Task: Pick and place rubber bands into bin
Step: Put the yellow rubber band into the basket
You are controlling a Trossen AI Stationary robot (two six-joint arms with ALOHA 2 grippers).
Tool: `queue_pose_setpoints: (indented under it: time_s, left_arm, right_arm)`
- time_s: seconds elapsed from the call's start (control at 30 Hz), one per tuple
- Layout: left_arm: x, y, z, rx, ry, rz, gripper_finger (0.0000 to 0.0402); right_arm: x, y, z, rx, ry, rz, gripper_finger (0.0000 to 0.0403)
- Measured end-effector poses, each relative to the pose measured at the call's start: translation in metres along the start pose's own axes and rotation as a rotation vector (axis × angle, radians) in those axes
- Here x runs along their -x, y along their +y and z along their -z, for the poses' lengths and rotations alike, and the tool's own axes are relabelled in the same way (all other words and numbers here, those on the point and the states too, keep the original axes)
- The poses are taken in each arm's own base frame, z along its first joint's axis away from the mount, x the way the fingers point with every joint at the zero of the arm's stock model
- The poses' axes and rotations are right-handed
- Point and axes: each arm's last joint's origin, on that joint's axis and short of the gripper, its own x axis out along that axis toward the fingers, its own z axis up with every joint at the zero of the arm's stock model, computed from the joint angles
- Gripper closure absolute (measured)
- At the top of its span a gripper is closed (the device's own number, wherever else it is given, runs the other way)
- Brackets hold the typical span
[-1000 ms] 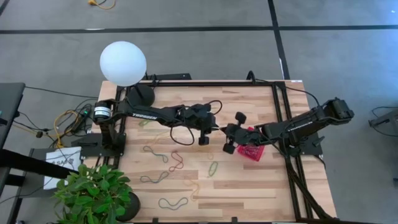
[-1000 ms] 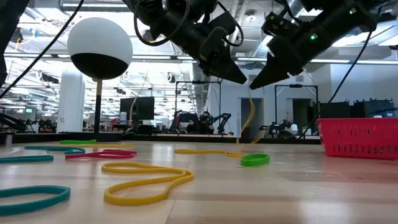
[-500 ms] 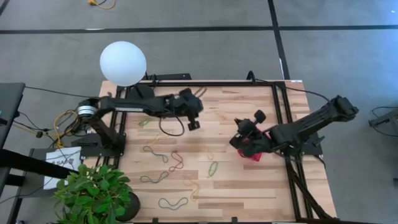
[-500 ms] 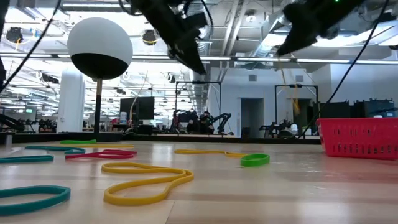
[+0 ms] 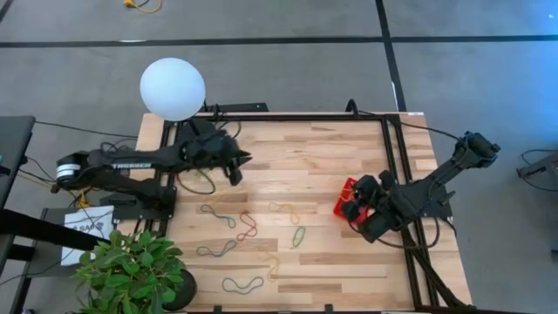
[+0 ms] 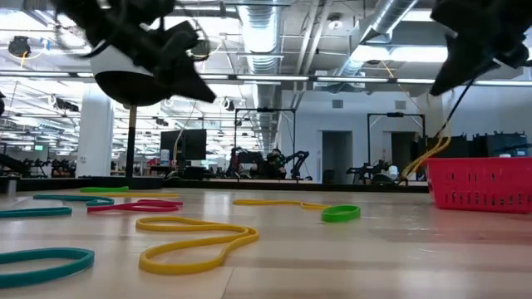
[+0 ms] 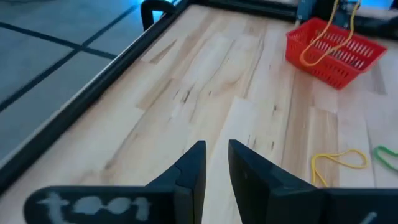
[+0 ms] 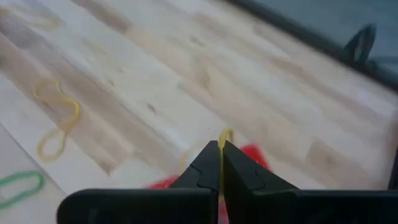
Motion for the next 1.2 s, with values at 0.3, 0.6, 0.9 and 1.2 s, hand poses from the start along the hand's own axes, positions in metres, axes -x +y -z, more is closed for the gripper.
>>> queue_pose_setpoints:
  time_s: [0.3,0.6,0.9,1.2]
  left_arm:
    - [0.013,0.004,0.036,0.118,-0.012,-0.013,0.0343]
    - [0.013,0.004,0.037,0.106,-0.010,-0.014,0.0343]
    - [0.013,0.005,0.037,0.089,-0.006,-0.030,0.0343]
    - [0.013,0.006,0.038,0.088,-0.005,-0.062,0.0343]
  right_arm:
    - [-0.011,0.008,0.016,-0.091,0.219,0.106,0.0403]
    - [-0.016,0.013,0.027,-0.111,0.387,0.181,0.0403]
    - [-0.013,0.002,0.028,-0.199,0.449,0.312,0.0403]
    - [-0.014,0.004,0.027,-0.166,0.406,0.283,0.0403]
